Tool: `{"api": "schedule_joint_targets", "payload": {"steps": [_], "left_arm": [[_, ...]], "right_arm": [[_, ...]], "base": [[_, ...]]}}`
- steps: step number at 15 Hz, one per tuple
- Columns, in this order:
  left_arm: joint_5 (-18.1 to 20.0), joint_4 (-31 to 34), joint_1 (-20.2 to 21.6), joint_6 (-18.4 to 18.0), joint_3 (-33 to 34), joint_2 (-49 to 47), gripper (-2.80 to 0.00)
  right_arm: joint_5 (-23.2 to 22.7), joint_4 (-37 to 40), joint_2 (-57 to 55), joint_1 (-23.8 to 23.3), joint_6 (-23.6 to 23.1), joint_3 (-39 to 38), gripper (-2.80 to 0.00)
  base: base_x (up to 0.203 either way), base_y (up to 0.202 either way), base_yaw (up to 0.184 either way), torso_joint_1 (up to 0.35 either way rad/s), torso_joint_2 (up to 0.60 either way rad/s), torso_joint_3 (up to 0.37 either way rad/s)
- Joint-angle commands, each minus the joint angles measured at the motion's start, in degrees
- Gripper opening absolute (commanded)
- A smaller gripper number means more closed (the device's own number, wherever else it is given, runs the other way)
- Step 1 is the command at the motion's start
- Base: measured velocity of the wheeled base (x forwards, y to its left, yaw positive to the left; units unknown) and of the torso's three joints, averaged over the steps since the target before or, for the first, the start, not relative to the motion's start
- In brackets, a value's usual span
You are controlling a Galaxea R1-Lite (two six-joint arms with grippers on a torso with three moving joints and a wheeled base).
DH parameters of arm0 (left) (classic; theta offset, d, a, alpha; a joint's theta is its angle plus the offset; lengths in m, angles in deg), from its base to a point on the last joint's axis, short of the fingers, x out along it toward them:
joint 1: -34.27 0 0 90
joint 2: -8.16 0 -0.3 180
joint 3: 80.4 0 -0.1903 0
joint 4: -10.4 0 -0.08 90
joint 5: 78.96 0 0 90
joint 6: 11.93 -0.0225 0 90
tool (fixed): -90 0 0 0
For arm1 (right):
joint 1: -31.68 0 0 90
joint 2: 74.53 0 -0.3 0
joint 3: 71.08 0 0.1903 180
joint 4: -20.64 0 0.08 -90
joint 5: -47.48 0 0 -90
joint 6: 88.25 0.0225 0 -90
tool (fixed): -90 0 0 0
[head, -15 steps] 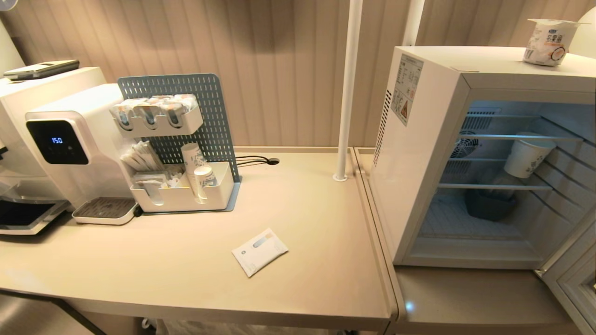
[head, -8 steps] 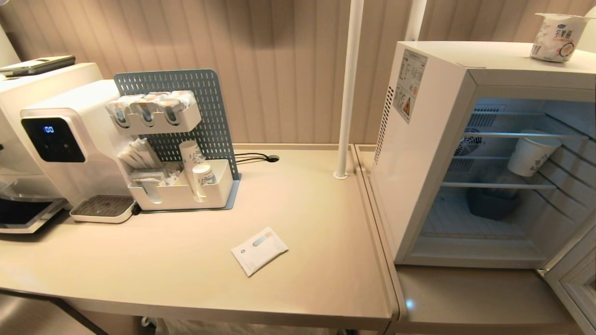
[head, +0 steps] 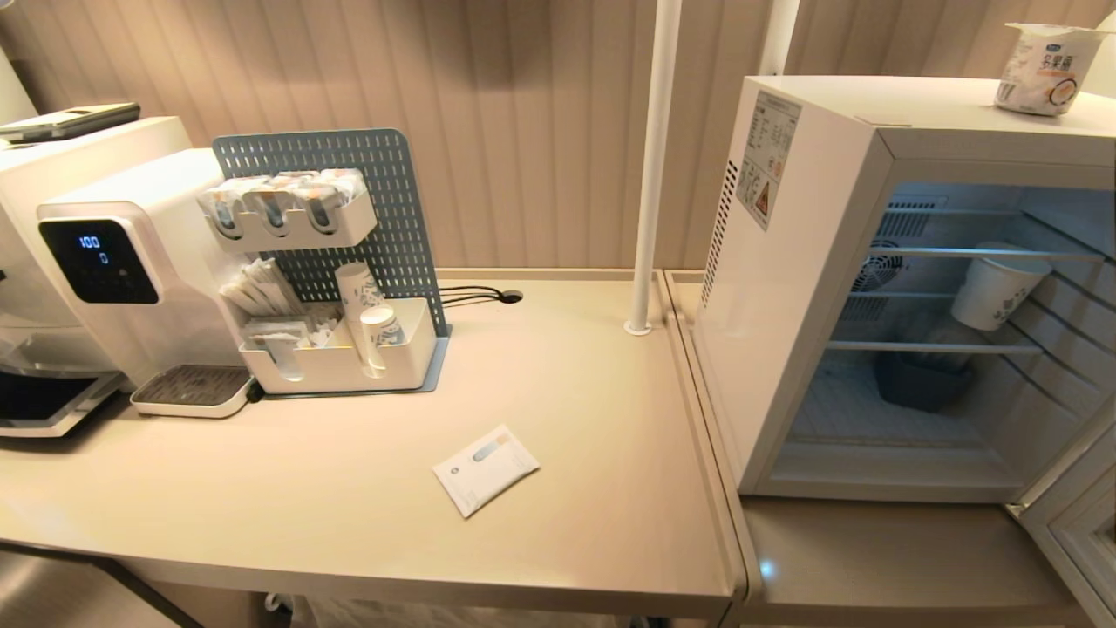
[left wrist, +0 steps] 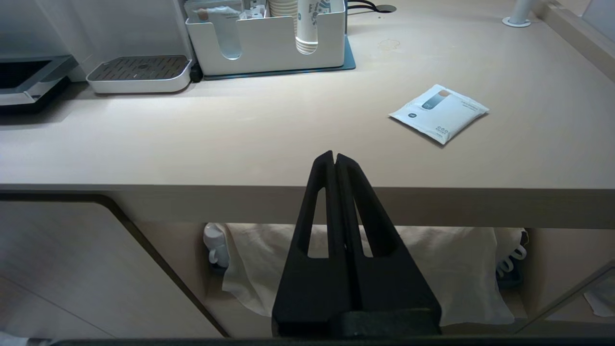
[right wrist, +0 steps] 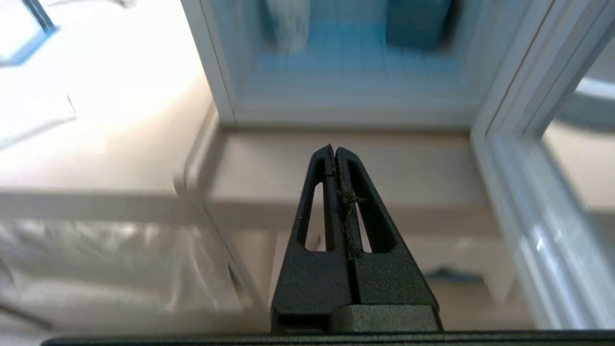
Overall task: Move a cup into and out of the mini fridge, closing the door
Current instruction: Put the yoghurt in the freezer
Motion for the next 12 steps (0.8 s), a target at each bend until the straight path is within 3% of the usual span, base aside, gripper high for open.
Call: {"api": "schedule_joint_targets", "payload": {"steps": [1,5,12], "left_arm": [[-0.1,0.0,0.0,0.0,0.0,-0.1,-2.8],[-0.1,0.0,0.0,0.1,0.0,-0.1,-2.8],[-0.1,0.0,0.0,0.5,0.1,-0.1,-2.8]], "right_arm": [[-0.3,-0.1,0.0,0.0,0.1,3.7,-2.8],[-2.0,1.8,-10.7,0.0,-0.7,15.6,-2.8],[-2.3,-7.4,-50.2,0.0,-1.0,40.2,-2.8]], "base": [[0.0,0.0,0.0,0.0,0.0,0.0],[0.0,0.0,0.0,0.0,0.0,0.0],[0.0,0.0,0.0,0.0,0.0,0.0]]}}
